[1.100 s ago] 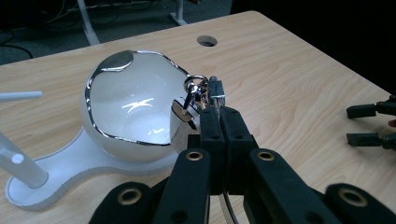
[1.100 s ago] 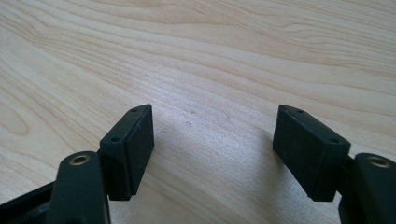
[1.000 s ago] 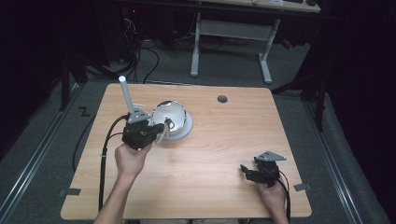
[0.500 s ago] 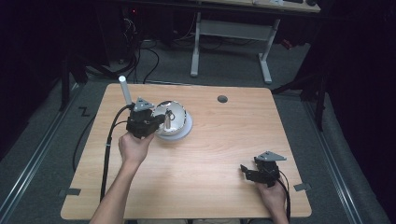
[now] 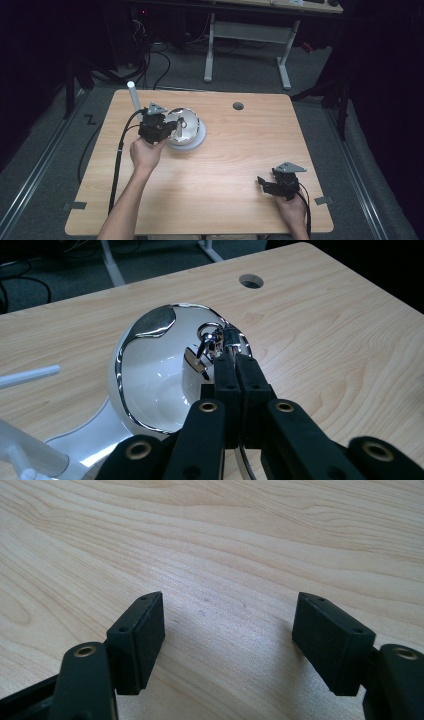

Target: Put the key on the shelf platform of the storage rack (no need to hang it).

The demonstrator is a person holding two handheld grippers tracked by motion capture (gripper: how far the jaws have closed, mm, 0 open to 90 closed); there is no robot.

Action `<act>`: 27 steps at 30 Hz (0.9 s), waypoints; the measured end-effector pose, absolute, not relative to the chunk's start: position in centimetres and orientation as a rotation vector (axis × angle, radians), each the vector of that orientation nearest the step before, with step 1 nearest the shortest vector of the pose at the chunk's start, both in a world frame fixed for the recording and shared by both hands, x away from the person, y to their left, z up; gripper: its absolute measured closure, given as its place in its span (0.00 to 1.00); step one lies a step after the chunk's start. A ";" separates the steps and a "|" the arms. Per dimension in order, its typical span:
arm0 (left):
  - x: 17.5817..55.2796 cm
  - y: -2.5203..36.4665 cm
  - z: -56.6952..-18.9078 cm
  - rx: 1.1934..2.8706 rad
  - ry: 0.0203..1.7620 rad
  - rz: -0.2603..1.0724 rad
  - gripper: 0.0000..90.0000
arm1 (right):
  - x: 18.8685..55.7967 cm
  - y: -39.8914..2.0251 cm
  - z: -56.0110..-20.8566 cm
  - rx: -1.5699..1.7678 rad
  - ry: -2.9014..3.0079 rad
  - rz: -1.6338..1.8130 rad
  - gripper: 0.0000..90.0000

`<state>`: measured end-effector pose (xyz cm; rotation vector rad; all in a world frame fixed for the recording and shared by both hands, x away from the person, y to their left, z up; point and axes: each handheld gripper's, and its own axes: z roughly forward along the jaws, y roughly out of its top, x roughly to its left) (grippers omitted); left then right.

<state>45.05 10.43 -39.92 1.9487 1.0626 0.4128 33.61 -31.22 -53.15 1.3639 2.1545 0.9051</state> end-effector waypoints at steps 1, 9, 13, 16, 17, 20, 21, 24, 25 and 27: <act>45.1 10.4 -39.9 1.949 1.063 0.413 0.99 | 33.6 -31.2 -53.1 1.364 2.155 0.905 0.33; 46.1 9.9 -40.8 1.953 1.073 0.417 0.99 | 33.6 -31.2 -53.1 1.363 2.155 0.903 0.33; 46.7 9.7 -41.4 1.966 1.079 0.421 0.99 | 33.6 -31.2 -53.1 1.363 2.155 0.903 0.33; 47.1 9.6 -41.8 1.965 1.093 0.413 0.99 | 33.6 -31.2 -53.1 1.362 2.155 0.903 0.33; 47.1 9.6 -41.8 1.965 1.093 0.413 0.99 | 33.6 -31.2 -53.1 1.362 2.155 0.903 0.33; 47.5 9.6 -42.1 1.957 1.105 0.413 0.99 | 33.6 -31.2 -53.1 1.363 2.155 0.902 0.33; 47.7 9.6 -42.2 1.955 1.109 0.416 0.99 | 33.6 -31.2 -53.1 1.363 2.156 0.901 0.33; 47.9 9.4 -42.5 1.959 1.114 0.420 0.99 | 33.6 -31.2 -53.1 1.362 2.157 0.901 0.33; 47.9 9.4 -42.5 1.959 1.114 0.420 0.99 | 33.6 -31.2 -53.1 1.362 2.157 0.901 0.33; 48.2 9.3 -42.9 1.975 1.113 0.444 0.99 | 33.6 -31.2 -53.1 1.362 2.156 0.901 0.33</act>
